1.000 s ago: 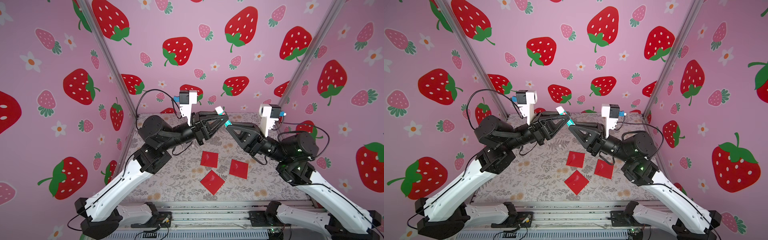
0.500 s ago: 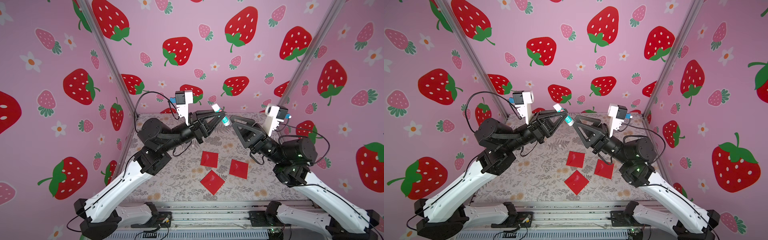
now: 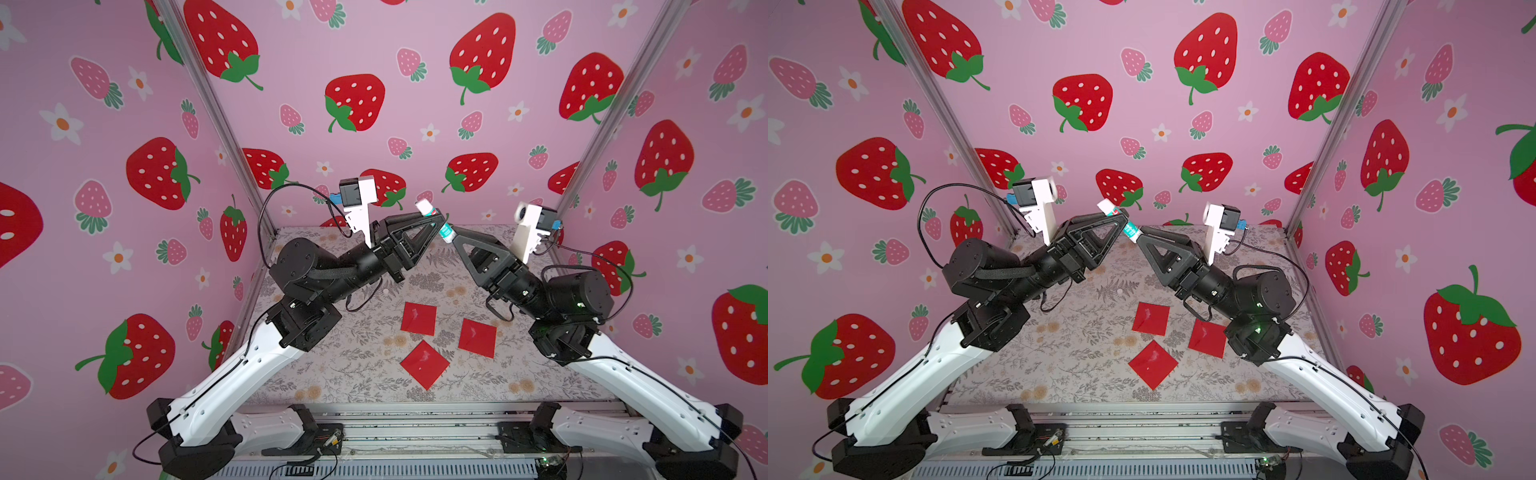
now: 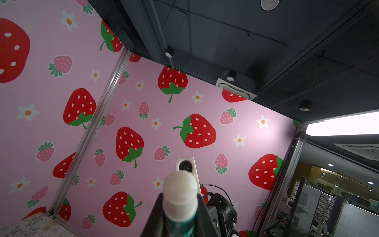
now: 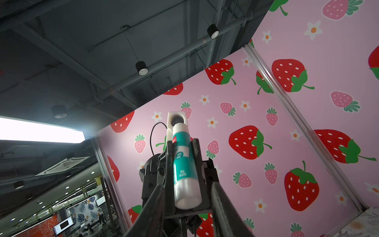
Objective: Seal the envelope with a glue stick
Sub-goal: Screw the glue stick.
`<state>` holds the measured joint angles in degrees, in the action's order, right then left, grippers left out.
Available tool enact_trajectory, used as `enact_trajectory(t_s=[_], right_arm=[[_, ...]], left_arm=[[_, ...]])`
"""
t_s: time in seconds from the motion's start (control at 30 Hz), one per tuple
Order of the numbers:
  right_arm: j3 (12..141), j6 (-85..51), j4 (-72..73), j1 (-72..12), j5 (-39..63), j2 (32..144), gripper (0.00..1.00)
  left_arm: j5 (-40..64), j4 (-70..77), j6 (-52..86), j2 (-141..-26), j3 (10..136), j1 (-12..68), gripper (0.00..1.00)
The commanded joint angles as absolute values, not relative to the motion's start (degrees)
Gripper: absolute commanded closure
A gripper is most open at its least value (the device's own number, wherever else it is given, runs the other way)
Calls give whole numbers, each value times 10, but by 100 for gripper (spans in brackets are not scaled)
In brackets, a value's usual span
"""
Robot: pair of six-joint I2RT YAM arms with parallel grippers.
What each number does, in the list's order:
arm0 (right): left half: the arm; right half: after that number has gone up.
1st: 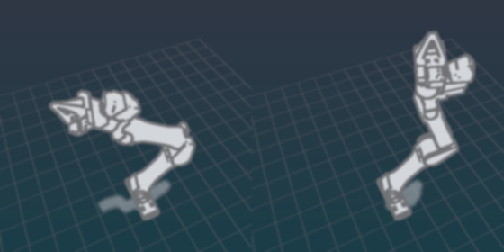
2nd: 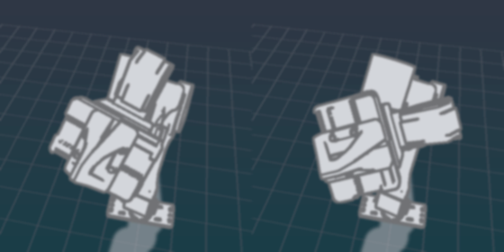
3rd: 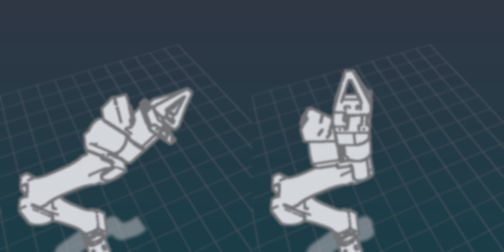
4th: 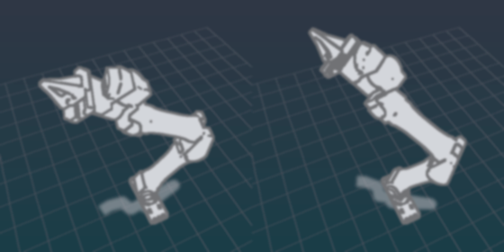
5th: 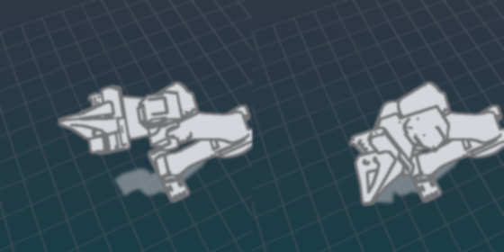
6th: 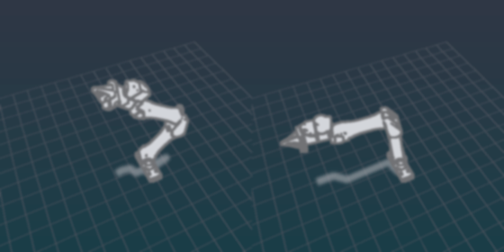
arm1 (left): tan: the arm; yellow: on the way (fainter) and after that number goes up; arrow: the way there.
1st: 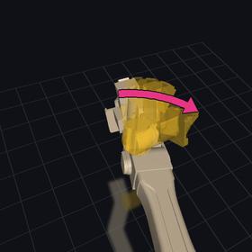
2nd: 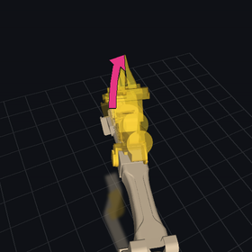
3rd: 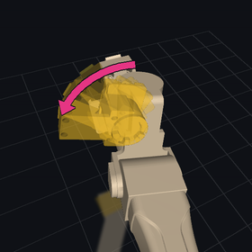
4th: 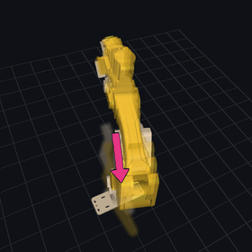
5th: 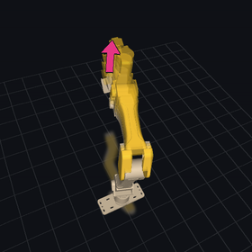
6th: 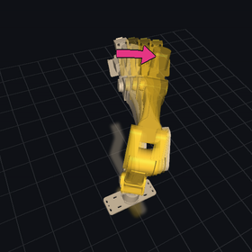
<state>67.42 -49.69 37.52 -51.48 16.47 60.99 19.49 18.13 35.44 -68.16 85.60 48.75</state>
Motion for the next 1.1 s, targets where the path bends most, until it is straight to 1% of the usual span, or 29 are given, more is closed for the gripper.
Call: enact_trajectory(t_s=[0.0, 0.23, 0.37, 0.47, 0.53, 0.6, 0.73, 0.8, 0.87, 0.93, 1.0, 1.03, 1.07], right_arm=[[694, -505, 403, -519, 178, 615, 62], [699, -513, 402, -519, 182, 624, 64], [701, -511, 401, -519, 182, 625, 72], [699, -494, 396, -519, 177, 624, 85], [695, -460, 385, -519, 158, 618, 88], [691, -392, 372, -519, 134, 610, 90], [712, -162, 323, -519, 130, 600, 93], [719, 9, 314, -519, 168, 599, 92], [702, 180, 337, -519, 220, 596, 92], [678, 326, 373, -519, 270, 597, 89], [668, 428, 383, -520, 308, 600, 86], [667, 450, 383, -520, 315, 600, 84], [669, 443, 384, -521, 313, 598, 81]], left_arm=[[189, 204, 353, -675, 855, 485, 100], [185, 203, 353, -676, 856, 486, 100], [185, 201, 352, -678, 858, 486, 100], [185, 199, 353, -679, 860, 486, 100], [184, 197, 354, -679, 860, 485, 100], [184, 196, 357, -679, 860, 485, 100], [179, 191, 362, -679, 860, 486, 100], [175, 188, 367, -678, 857, 485, 100], [173, 192, 374, -677, 854, 485, 100], [172, 194, 380, -678, 853, 485, 100], [174, 194, 384, -680, 854, 485, 100], [174, 193, 386, -681, 855, 485, 100], [175, 192, 386, -681, 856, 485, 100]])
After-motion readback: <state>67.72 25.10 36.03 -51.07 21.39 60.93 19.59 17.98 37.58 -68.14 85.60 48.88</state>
